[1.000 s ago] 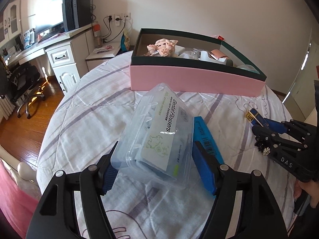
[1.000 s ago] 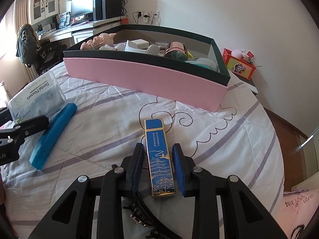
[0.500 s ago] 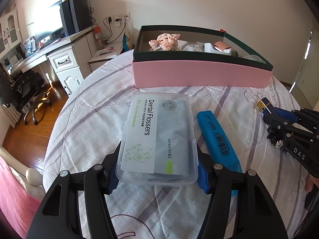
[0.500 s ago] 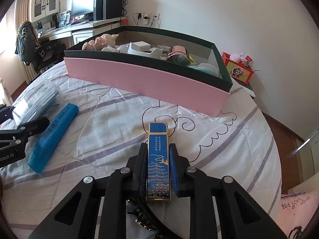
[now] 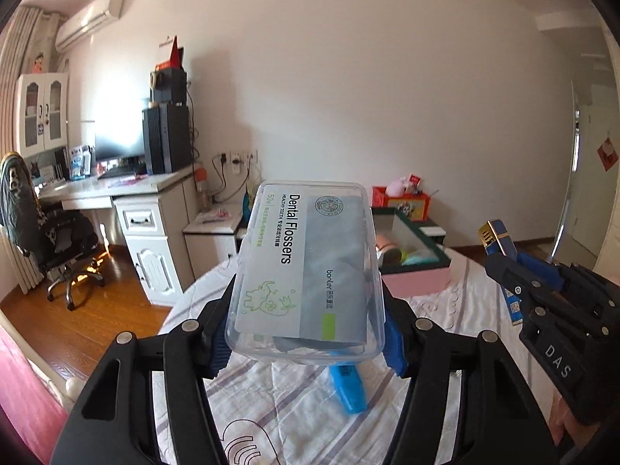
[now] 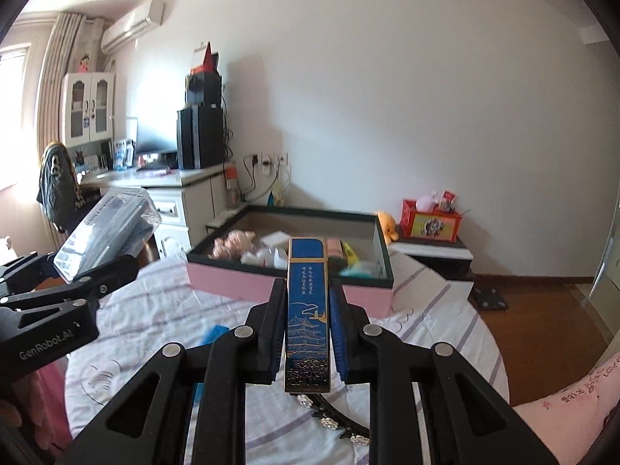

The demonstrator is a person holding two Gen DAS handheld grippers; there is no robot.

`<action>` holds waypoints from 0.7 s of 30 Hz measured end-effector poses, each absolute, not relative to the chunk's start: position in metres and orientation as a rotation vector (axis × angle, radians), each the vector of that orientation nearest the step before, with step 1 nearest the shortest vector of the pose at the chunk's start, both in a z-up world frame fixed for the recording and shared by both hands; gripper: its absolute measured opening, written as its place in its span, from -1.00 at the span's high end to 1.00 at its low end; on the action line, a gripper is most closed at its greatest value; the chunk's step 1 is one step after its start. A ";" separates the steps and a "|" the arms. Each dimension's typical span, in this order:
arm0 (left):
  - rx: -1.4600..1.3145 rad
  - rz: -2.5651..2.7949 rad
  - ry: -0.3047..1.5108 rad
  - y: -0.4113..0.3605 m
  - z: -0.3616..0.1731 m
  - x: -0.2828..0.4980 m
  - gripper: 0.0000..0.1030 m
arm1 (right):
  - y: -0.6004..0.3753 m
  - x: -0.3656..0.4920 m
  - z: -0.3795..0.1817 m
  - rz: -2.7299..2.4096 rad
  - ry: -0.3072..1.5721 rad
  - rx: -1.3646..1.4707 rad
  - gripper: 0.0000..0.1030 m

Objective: Organize rigid objects
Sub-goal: 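Lift the flossers case with the left gripper while the right lifts the blue box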

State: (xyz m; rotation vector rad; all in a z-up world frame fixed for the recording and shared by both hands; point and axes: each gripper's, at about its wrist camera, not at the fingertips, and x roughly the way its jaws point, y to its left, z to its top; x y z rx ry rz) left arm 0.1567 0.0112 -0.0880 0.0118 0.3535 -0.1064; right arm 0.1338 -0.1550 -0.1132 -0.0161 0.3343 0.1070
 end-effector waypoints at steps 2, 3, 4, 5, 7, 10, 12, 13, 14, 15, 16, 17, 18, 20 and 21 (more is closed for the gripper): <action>0.016 -0.102 0.308 0.008 -0.075 0.142 -0.21 | -0.147 0.116 -0.096 0.105 0.259 -0.032 0.60; 0.016 -0.100 0.287 0.006 -0.070 0.136 -0.21 | -0.143 0.110 -0.090 0.103 0.238 -0.043 0.59; 0.020 -0.103 0.275 0.005 -0.065 0.130 -0.21 | -0.139 0.103 -0.084 0.104 0.214 -0.048 0.59; 0.020 -0.100 0.258 0.004 -0.061 0.125 -0.21 | -0.137 0.096 -0.080 0.106 0.192 -0.048 0.59; 0.019 -0.093 0.234 0.005 -0.054 0.116 -0.21 | -0.132 0.089 -0.074 0.093 0.176 -0.059 0.59; 0.028 -0.083 0.221 0.007 -0.049 0.107 -0.21 | -0.131 0.083 -0.069 0.087 0.166 -0.053 0.59; 0.022 -0.075 0.209 0.007 -0.045 0.104 -0.21 | -0.133 0.081 -0.067 0.080 0.158 -0.047 0.59; 0.020 -0.076 0.207 0.008 -0.043 0.102 -0.21 | -0.133 0.081 -0.066 0.075 0.157 -0.047 0.59; 0.021 -0.074 0.205 0.010 -0.042 0.103 -0.21 | -0.134 0.081 -0.065 0.071 0.155 -0.046 0.59; 0.021 -0.070 0.199 0.010 -0.041 0.102 -0.21 | -0.134 0.080 -0.064 0.070 0.153 -0.044 0.59; 0.027 -0.067 0.199 0.007 -0.040 0.102 -0.21 | -0.135 0.082 -0.064 0.067 0.152 -0.045 0.59; 0.031 -0.059 0.195 0.006 -0.039 0.102 -0.21 | -0.135 0.082 -0.063 0.066 0.151 -0.045 0.59; 0.034 -0.053 0.196 0.003 -0.040 0.104 -0.21 | -0.135 0.082 -0.063 0.066 0.149 -0.045 0.59; 0.035 -0.051 0.199 0.004 -0.039 0.106 -0.21 | -0.134 0.082 -0.064 0.063 0.153 -0.047 0.59; 0.035 -0.048 0.202 0.003 -0.040 0.109 -0.21 | -0.133 0.084 -0.065 0.064 0.154 -0.046 0.59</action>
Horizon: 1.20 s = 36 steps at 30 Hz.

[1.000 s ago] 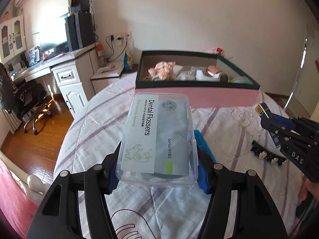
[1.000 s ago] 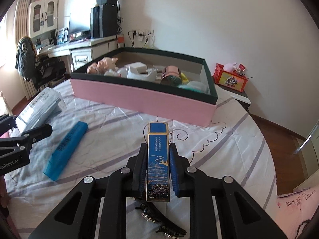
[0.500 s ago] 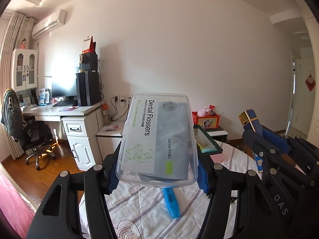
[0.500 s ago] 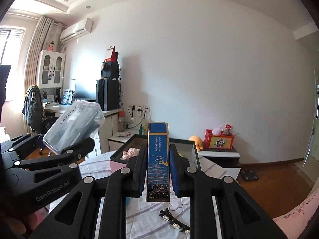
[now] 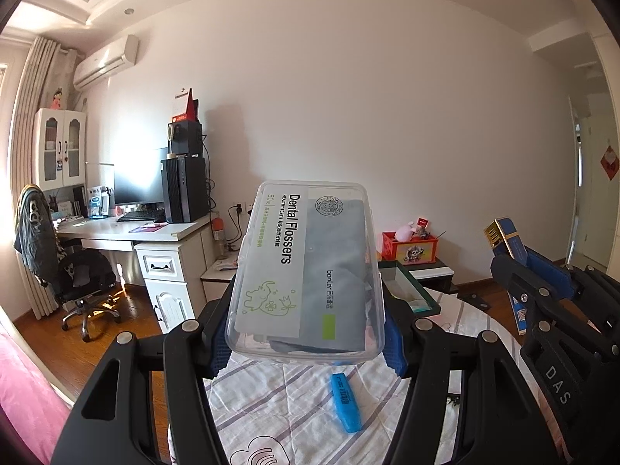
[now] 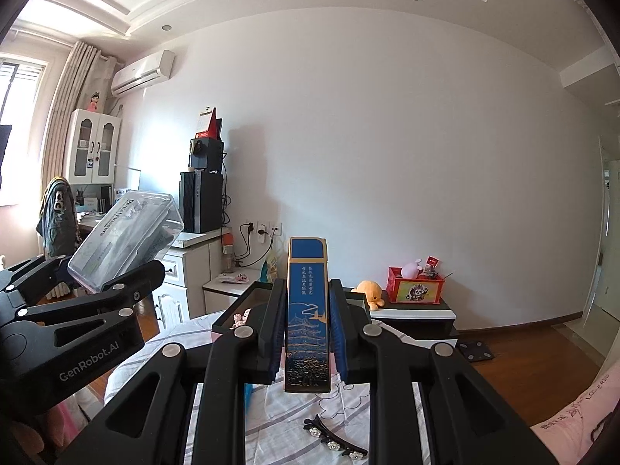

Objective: Organize rigid objects
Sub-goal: 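Lift the flossers case with the left gripper while the right lifts the blue box, then lower the flossers case and blue box into the pink box and release both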

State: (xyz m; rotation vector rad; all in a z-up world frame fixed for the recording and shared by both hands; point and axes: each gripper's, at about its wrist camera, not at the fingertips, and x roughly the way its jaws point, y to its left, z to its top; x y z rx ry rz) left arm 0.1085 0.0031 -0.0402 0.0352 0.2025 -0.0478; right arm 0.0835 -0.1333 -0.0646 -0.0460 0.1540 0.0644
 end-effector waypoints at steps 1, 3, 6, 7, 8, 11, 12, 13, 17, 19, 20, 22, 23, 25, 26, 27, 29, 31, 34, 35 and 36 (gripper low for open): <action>0.035 -0.043 0.203 0.003 -0.041 0.110 -0.21 | -0.133 0.086 -0.065 0.062 0.157 -0.047 0.59; 0.038 -0.042 0.210 0.004 -0.042 0.115 -0.21 | -0.131 0.091 -0.067 0.063 0.164 -0.051 0.59; 0.041 -0.039 0.221 0.004 -0.044 0.126 -0.21 | -0.132 0.103 -0.070 0.064 0.178 -0.053 0.59; 0.042 -0.034 0.224 0.004 -0.045 0.131 -0.21 | -0.132 0.107 -0.070 0.063 0.180 -0.054 0.59; 0.047 -0.034 0.230 0.004 -0.044 0.135 -0.21 | -0.134 0.111 -0.070 0.062 0.184 -0.058 0.59; 0.060 -0.037 0.243 0.003 -0.043 0.158 -0.21 | -0.135 0.131 -0.071 0.055 0.198 -0.074 0.59; 0.063 -0.040 0.247 0.003 -0.041 0.166 -0.21 | -0.136 0.140 -0.073 0.054 0.204 -0.080 0.59; 0.069 -0.035 0.254 0.003 -0.041 0.177 -0.21 | -0.138 0.151 -0.074 0.054 0.212 -0.082 0.59; 0.101 -0.028 0.294 0.001 -0.040 0.231 -0.21 | -0.149 0.199 -0.077 0.071 0.265 -0.077 0.59; 0.110 -0.035 0.341 0.000 -0.044 0.265 -0.21 | -0.153 0.227 -0.078 0.071 0.291 -0.090 0.59; 0.109 -0.039 0.362 0.000 -0.047 0.282 -0.21 | -0.154 0.240 -0.079 0.065 0.303 -0.101 0.59; 0.098 -0.061 0.424 -0.001 -0.058 0.317 -0.21 | -0.156 0.268 -0.084 0.068 0.342 -0.113 0.59; 0.101 -0.057 0.459 -0.003 -0.065 0.334 -0.21 | -0.157 0.283 -0.089 0.078 0.364 -0.103 0.59; 0.135 -0.055 0.511 -0.008 -0.081 0.363 -0.21 | -0.158 0.310 -0.101 0.080 0.436 -0.111 0.59; 0.137 -0.058 0.533 -0.010 -0.088 0.375 -0.21 | -0.160 0.321 -0.108 0.098 0.457 -0.096 0.59; 0.141 -0.064 0.569 -0.012 -0.097 0.387 -0.21 | -0.160 0.336 -0.117 0.110 0.503 -0.087 0.59; 0.127 -0.082 0.637 -0.012 -0.115 0.406 -0.21 | -0.162 0.356 -0.134 0.103 0.578 -0.087 0.59; 0.133 -0.082 0.674 -0.014 -0.128 0.419 -0.21 | -0.162 0.371 -0.151 0.124 0.637 -0.082 0.59; 0.127 -0.090 0.717 -0.016 -0.143 0.430 -0.21 | -0.160 0.377 -0.161 0.123 0.638 -0.109 0.54; 0.125 -0.095 0.724 -0.018 -0.148 0.432 -0.20 | -0.160 0.377 -0.161 0.127 0.635 -0.103 0.53; 0.120 -0.094 0.724 -0.018 -0.149 0.432 -0.19 | -0.160 0.378 -0.161 0.133 0.636 -0.099 0.52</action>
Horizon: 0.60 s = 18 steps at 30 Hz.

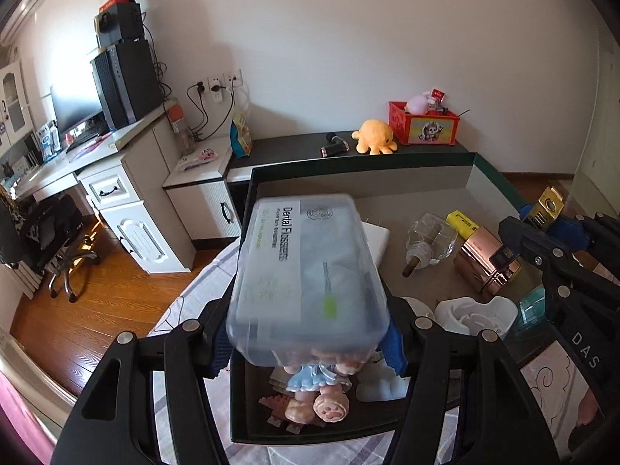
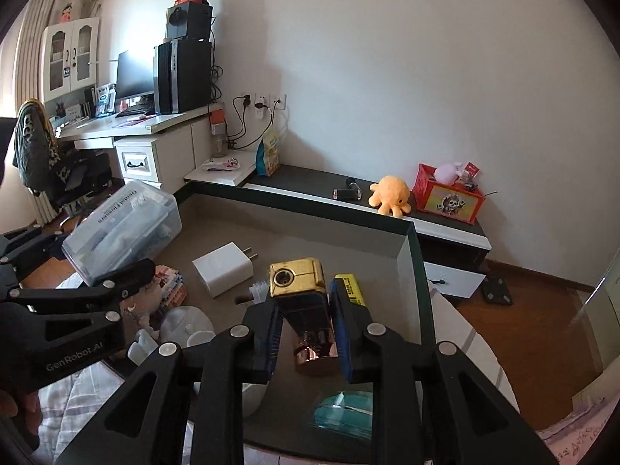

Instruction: Organize rigid objects

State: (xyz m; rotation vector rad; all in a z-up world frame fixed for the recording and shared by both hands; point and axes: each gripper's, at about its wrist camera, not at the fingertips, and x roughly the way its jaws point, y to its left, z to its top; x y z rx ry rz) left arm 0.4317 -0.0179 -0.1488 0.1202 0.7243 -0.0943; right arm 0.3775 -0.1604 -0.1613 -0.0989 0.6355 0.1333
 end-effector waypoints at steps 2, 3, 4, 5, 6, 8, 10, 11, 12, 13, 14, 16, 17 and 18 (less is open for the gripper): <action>0.131 -0.088 0.722 -0.021 -0.151 0.431 -0.23 | -0.159 0.379 -0.161 0.160 0.643 -0.094 0.50; 0.132 -0.087 0.721 -0.021 -0.151 0.430 -0.24 | -0.156 0.383 -0.160 0.173 0.648 -0.090 0.49; 0.133 -0.086 0.726 -0.022 -0.151 0.430 -0.33 | -0.152 0.387 -0.159 0.191 0.653 -0.093 0.45; 0.132 -0.080 0.732 -0.021 -0.152 0.430 -0.37 | -0.149 0.389 -0.161 0.206 0.662 -0.099 0.42; 0.130 -0.074 0.731 -0.020 -0.151 0.428 -0.40 | -0.147 0.388 -0.162 0.218 0.668 -0.101 0.36; 0.126 -0.070 0.729 -0.017 -0.148 0.424 -0.46 | -0.143 0.390 -0.166 0.227 0.689 -0.105 0.27; 0.122 -0.050 0.721 -0.013 -0.144 0.419 -0.54 | -0.142 0.388 -0.169 0.241 0.705 -0.093 0.17; 0.118 -0.042 0.718 -0.010 -0.142 0.415 -0.58 | -0.142 0.386 -0.169 0.243 0.711 -0.087 0.14; 0.108 -0.042 0.714 -0.007 -0.139 0.411 -0.65 | -0.143 0.382 -0.169 0.238 0.711 -0.083 0.07; 0.096 -0.048 0.707 -0.004 -0.135 0.405 -0.66 | -0.143 0.380 -0.169 0.231 0.706 -0.081 -0.05; 0.088 -0.048 0.700 -0.001 -0.131 0.399 -0.68 | -0.144 0.375 -0.167 0.229 0.698 -0.078 -0.11; 0.080 -0.041 0.679 0.002 -0.123 0.386 -0.78 | -0.146 0.365 -0.163 0.222 0.681 -0.069 -0.31; 0.075 -0.035 0.668 0.005 -0.118 0.378 -0.82 | -0.147 0.360 -0.161 0.214 0.678 -0.064 -0.38; 0.067 -0.029 0.656 0.007 -0.114 0.371 -0.88 | -0.150 0.354 -0.157 0.207 0.674 -0.057 -0.51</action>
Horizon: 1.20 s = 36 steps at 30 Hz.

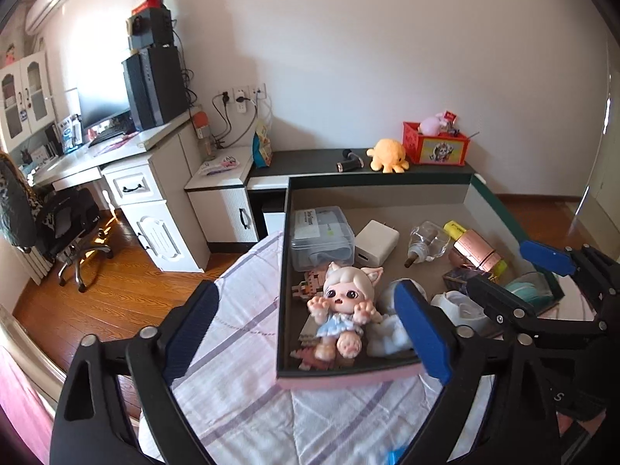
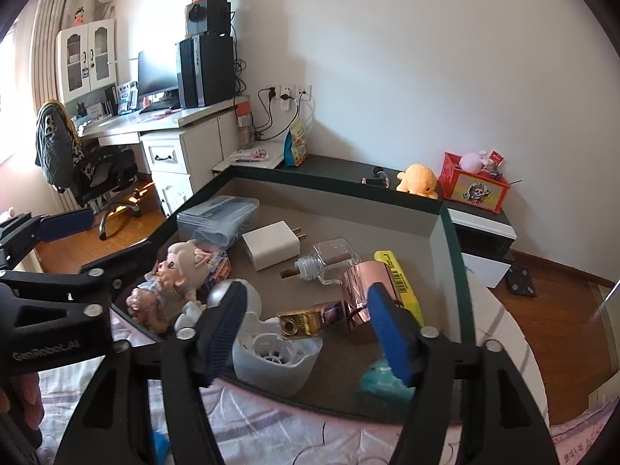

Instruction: Organize rigid objects

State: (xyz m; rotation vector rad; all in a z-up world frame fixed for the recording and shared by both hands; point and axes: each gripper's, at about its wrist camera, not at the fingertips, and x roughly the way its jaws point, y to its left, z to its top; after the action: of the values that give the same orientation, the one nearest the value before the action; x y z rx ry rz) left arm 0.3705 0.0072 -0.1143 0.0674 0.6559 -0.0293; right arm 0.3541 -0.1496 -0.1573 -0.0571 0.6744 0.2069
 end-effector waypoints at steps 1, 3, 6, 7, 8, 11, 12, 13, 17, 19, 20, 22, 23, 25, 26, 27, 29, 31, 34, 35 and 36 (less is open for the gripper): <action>0.058 -0.025 0.638 0.009 -0.109 0.361 -0.89 | -0.150 0.349 -0.154 0.208 0.664 -0.053 -0.54; 0.047 -0.023 0.601 0.012 -0.099 0.341 -0.89 | -0.154 0.333 -0.144 0.198 0.643 -0.034 -0.54; 0.044 -0.022 0.538 0.011 -0.081 0.305 -0.96 | -0.159 0.302 -0.124 0.185 0.586 0.004 -0.54; 0.041 -0.019 0.509 0.012 -0.075 0.291 -1.00 | -0.159 0.286 -0.115 0.178 0.558 0.015 -0.55; 0.044 -0.019 0.483 0.011 -0.068 0.277 -1.00 | -0.160 0.271 -0.106 0.172 0.525 0.021 -0.55; 0.048 0.001 0.415 0.011 -0.051 0.237 -1.00 | -0.160 0.228 -0.083 0.136 0.437 0.029 -0.62; 0.044 0.005 0.389 0.011 -0.046 0.223 -1.00 | -0.160 0.211 -0.075 0.118 0.406 0.033 -0.64; 0.040 0.004 0.373 0.012 -0.041 0.210 -1.00 | -0.159 0.199 -0.069 0.100 0.384 0.032 -0.68; 0.032 0.018 0.316 0.013 -0.026 0.162 -1.00 | -0.154 0.148 -0.051 0.044 0.290 0.016 -1.00; 0.024 0.024 0.290 0.015 -0.022 0.140 -1.00 | -0.152 0.125 -0.044 0.040 0.251 0.004 -1.00; 0.019 0.022 0.274 0.015 -0.020 0.129 -1.00 | -0.151 0.114 -0.041 0.039 0.239 0.002 -1.00; 0.015 0.017 0.254 0.016 -0.018 0.110 -1.00 | -0.149 0.094 -0.037 0.025 0.223 -0.001 -1.00; 0.014 0.017 0.242 0.016 -0.016 0.101 -1.00 | -0.151 0.084 -0.036 0.026 0.208 0.005 -1.00; 0.020 0.013 0.214 0.015 -0.013 0.085 -1.00 | -0.151 0.064 -0.034 0.016 0.189 0.006 -1.00; 0.023 0.012 0.197 0.014 -0.012 0.076 -1.00 | -0.151 0.056 -0.034 0.016 0.177 0.008 -1.00; 0.027 0.012 0.182 0.014 -0.011 0.069 -1.00 | -0.151 0.051 -0.033 0.011 0.172 0.009 -1.00; 0.034 0.011 0.164 0.014 -0.008 0.057 -1.00 | -0.151 0.038 -0.029 0.010 0.151 0.017 -1.00; 0.026 0.009 0.151 0.015 -0.006 0.047 -1.00 | -0.151 0.027 -0.026 0.014 0.138 0.020 -1.00; 0.026 0.017 0.129 0.014 -0.003 0.035 -1.00 | -0.147 0.013 -0.022 0.009 0.117 0.017 -1.00; 0.027 0.023 0.122 0.014 -0.002 0.031 -1.00 | -0.147 0.010 -0.022 0.008 0.113 0.018 -1.00; 0.026 0.030 0.114 0.014 -0.001 0.027 -1.00 | -0.147 0.007 -0.021 0.008 0.108 0.020 -1.00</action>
State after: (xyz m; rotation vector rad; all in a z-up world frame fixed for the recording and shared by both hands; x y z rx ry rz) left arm 0.0274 0.0135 -0.0010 0.0259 0.1141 0.0301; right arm 0.0070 -0.1475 -0.0213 0.0199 0.1080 0.0081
